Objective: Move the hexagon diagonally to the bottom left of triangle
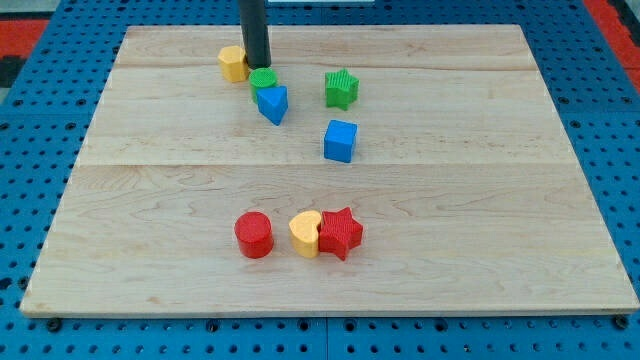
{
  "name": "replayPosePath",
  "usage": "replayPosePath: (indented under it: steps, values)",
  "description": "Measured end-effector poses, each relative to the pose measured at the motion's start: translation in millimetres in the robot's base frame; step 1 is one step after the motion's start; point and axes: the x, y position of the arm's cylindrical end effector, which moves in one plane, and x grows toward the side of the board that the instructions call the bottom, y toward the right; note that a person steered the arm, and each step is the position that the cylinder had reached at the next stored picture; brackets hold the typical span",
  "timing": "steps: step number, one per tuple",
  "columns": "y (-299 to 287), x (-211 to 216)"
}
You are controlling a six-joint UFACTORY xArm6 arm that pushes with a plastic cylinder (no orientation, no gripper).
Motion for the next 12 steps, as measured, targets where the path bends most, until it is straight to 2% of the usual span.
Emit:
replayPosePath:
  steps: [2, 3, 4, 5, 6, 7, 8, 9, 10, 11, 12]
  values:
    - [-91, -4]
    - [-88, -34]
    - [-125, -23]
    - [-137, 23]
    - [-136, 53]
    - [-135, 17]
    - [-118, 39]
    - [-94, 111]
    - [-84, 123]
    - [-85, 103]
    - [-57, 102]
